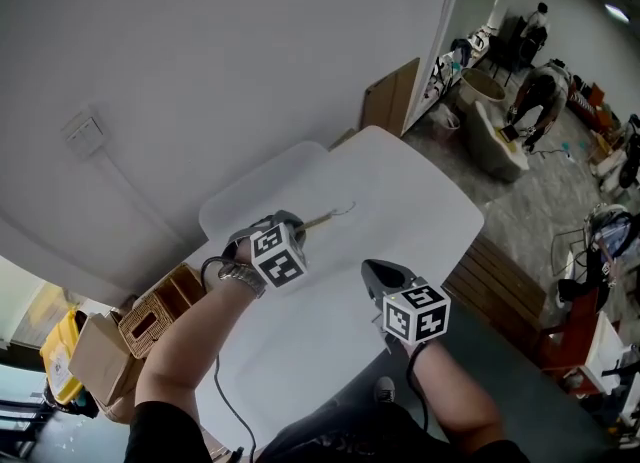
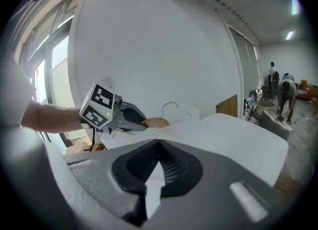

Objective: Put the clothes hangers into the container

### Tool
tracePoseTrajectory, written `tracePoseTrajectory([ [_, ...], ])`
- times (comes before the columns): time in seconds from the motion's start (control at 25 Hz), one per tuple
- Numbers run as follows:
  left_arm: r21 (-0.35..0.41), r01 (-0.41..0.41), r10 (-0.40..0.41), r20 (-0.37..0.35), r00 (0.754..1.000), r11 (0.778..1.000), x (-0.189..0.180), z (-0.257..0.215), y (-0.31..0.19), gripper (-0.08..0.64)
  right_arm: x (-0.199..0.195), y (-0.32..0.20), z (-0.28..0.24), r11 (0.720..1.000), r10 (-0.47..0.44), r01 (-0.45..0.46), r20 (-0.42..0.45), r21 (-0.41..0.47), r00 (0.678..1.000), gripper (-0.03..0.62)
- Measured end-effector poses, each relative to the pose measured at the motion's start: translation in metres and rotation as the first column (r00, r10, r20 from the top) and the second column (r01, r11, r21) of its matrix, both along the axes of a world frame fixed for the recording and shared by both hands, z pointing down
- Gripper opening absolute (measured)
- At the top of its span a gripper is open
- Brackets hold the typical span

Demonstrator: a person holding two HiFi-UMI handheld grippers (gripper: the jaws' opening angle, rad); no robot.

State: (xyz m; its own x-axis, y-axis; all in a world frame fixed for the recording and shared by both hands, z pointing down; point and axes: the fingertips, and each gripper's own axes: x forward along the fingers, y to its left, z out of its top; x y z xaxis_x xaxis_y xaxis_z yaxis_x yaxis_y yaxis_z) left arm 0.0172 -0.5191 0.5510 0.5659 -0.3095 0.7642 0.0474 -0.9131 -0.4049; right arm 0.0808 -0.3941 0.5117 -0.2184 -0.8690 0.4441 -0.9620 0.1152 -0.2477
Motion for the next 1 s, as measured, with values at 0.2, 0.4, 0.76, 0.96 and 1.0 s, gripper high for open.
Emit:
tracePoseTrajectory([
  [0.2, 0.015, -0.001, 0.001, 0.014, 1.000, 1.000, 0.000, 0.003, -0.002, 0.060, 0.002, -0.001, 0.006, 1.000, -0.001, 0.001, 0.020, -0.011, 1.000, 0.002],
  [0.4, 0.019, -0.016, 0.015, 0.031, 0.999, 1.000, -0.001, 0.007, 0.002, 0.066, -0.001, -0.004, 0.010, 1.000, -0.010, 0.011, 0.036, -0.015, 0.999, 0.002],
  [0.76, -0.002, -0.019, 0.019, 0.074, 0.997, 1.000, -0.005, 0.017, 0.010, 0.129, 0.003, 0.000, 0.014, 1.000, -0.012, 0.013, 0.062, -0.018, 0.998, 0.002],
  [0.96, -0.015, -0.002, 0.003, 0.073, 0.997, 1.000, -0.008, 0.014, 0.010, 0.149, 0.006, 0.003, 0.015, 1.000, -0.004, 0.006, 0.073, -0.016, 0.997, 0.002],
  [1.0, -0.012, -0.002, 0.003, 0.072, 0.997, 1.000, -0.008, 0.012, 0.011, 0.149, 0.007, 0.004, 0.015, 1.000, -0.004, 0.005, 0.075, -0.015, 0.997, 0.002],
])
